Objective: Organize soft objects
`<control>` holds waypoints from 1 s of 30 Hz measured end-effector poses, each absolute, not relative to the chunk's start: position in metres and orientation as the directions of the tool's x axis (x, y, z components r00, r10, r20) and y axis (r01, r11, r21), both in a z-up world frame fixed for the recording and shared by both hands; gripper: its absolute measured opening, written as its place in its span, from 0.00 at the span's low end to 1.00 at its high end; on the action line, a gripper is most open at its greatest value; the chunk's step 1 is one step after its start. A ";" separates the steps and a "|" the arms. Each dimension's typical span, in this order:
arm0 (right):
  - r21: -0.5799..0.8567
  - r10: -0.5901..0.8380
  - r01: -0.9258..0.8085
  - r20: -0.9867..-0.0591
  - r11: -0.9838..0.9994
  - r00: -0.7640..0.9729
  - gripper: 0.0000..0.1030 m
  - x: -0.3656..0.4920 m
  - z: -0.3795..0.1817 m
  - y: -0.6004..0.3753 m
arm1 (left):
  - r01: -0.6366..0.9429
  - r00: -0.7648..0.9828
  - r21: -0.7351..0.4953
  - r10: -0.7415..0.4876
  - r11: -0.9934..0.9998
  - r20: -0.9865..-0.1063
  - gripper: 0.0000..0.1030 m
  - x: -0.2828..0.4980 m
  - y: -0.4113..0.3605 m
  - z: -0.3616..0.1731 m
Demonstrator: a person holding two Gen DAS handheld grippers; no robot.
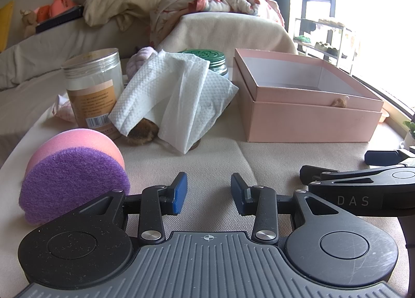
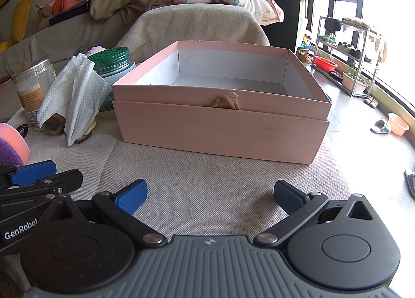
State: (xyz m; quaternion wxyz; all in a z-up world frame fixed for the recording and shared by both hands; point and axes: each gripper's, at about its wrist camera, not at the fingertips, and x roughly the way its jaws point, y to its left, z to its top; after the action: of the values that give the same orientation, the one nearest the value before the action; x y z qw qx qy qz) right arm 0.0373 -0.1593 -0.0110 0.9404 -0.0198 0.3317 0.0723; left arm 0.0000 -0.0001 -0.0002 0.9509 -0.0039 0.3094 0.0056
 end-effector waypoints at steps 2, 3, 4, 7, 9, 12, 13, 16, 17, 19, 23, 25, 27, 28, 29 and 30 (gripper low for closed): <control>0.011 0.123 -0.149 -0.627 0.989 0.769 1.00 0.037 -0.011 -0.159 | -0.013 0.808 -0.002 0.009 1.000 -0.588 0.40 0.000 0.000 0.000; 0.011 0.123 -0.149 -0.627 0.989 0.770 1.00 0.037 -0.011 -0.159 | -0.013 0.808 -0.003 0.009 1.000 -0.588 0.40 0.000 0.000 0.000; 0.011 0.123 -0.149 -0.627 0.989 0.770 1.00 0.037 -0.011 -0.159 | -0.013 0.808 -0.003 0.009 1.000 -0.588 0.40 0.000 0.000 0.000; 0.011 0.123 -0.149 -0.627 0.989 0.770 1.00 0.037 -0.011 -0.159 | -0.013 0.808 -0.001 0.010 1.000 -0.588 0.40 0.000 0.000 0.000; 0.011 0.123 -0.149 -0.627 0.989 0.769 1.00 0.037 -0.011 -0.159 | -0.013 0.809 0.000 0.010 1.000 -0.588 0.40 -0.001 -0.001 0.000; 0.011 0.123 -0.149 -0.627 0.989 0.769 1.00 0.037 -0.011 -0.159 | -0.013 0.809 0.000 0.011 1.000 -0.588 0.40 -0.002 -0.001 -0.001; 0.011 0.123 -0.149 -0.627 0.989 0.770 1.00 0.037 -0.011 -0.159 | -0.013 0.809 0.000 0.011 1.000 -0.588 0.40 -0.003 -0.001 -0.001; 0.011 0.123 -0.149 -0.627 0.989 0.769 1.00 0.037 -0.011 -0.159 | -0.014 0.809 0.000 0.011 1.000 -0.588 0.40 -0.004 -0.002 -0.001; 0.011 0.123 -0.149 -0.627 0.989 0.769 1.00 0.037 -0.011 -0.159 | -0.014 0.809 0.001 0.011 1.000 -0.588 0.40 -0.004 -0.002 -0.001; 0.011 0.123 -0.149 -0.627 0.989 0.769 1.00 0.037 -0.011 -0.159 | -0.014 0.809 0.001 0.011 1.000 -0.588 0.40 -0.005 -0.003 -0.002; 0.010 0.122 -0.149 -0.627 0.989 0.769 1.00 0.037 -0.011 -0.159 | -0.014 0.809 -0.001 0.010 1.000 -0.588 0.40 -0.005 -0.003 -0.002; 0.012 0.122 -0.147 -0.626 0.989 0.770 1.00 0.036 -0.011 -0.159 | -0.014 0.808 0.000 0.011 1.000 -0.588 0.40 -0.005 -0.003 -0.002; 0.012 0.120 -0.144 -0.627 0.989 0.770 1.00 0.037 -0.011 -0.159 | -0.014 0.809 0.000 0.011 1.000 -0.588 0.40 -0.005 -0.003 -0.002; 0.012 0.120 -0.144 -0.627 0.989 0.770 1.00 0.036 -0.011 -0.158 | -0.014 0.809 0.002 0.012 1.000 -0.588 0.40 -0.006 -0.003 -0.002; 0.013 0.121 -0.145 -0.627 0.989 0.770 1.00 0.036 -0.011 -0.159 | -0.014 0.809 0.001 0.012 1.000 -0.588 0.40 -0.006 -0.003 -0.002; 0.014 0.123 -0.147 -0.628 0.989 0.769 1.00 0.035 -0.010 -0.159 | -0.014 0.809 0.000 0.012 1.000 -0.588 0.40 -0.006 -0.003 -0.002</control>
State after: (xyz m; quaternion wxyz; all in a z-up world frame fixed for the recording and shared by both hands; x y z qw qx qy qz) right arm 0.0347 -0.1588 -0.0102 0.9402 -0.0177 0.3324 0.0719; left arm -0.0061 -0.0031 -0.0019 0.9509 -0.0020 0.3093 0.0067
